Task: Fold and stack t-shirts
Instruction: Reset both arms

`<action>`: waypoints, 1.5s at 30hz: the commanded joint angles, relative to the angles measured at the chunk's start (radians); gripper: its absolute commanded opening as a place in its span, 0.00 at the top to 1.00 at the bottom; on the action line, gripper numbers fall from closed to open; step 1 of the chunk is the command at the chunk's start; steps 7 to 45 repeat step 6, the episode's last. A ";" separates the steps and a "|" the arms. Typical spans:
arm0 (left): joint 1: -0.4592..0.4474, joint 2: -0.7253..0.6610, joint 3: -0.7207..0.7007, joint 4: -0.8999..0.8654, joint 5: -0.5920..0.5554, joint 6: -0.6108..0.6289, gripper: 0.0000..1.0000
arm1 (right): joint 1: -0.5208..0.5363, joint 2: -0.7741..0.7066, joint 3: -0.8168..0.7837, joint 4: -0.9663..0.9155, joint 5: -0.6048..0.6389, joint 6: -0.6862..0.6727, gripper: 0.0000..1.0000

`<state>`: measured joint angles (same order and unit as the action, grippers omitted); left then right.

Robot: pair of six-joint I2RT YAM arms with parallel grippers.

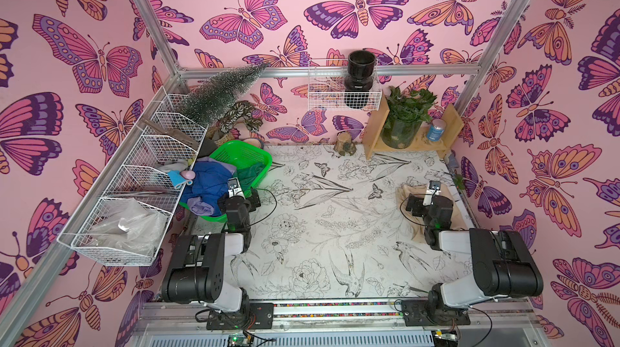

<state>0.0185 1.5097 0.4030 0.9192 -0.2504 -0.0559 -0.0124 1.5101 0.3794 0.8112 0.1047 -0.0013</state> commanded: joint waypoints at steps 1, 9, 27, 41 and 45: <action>-0.006 0.031 -0.017 -0.057 0.053 -0.032 0.00 | 0.002 -0.008 0.015 -0.004 0.013 0.004 0.01; -0.007 0.031 -0.019 -0.054 0.054 -0.030 0.00 | 0.002 -0.008 0.014 -0.003 0.011 0.004 0.01; -0.007 0.031 -0.019 -0.054 0.054 -0.030 0.00 | 0.002 -0.008 0.014 -0.003 0.011 0.004 0.01; -0.007 0.031 -0.019 -0.054 0.054 -0.030 0.00 | 0.002 -0.008 0.014 -0.003 0.011 0.004 0.01; -0.007 0.031 -0.019 -0.054 0.054 -0.030 0.00 | 0.002 -0.008 0.014 -0.003 0.011 0.004 0.01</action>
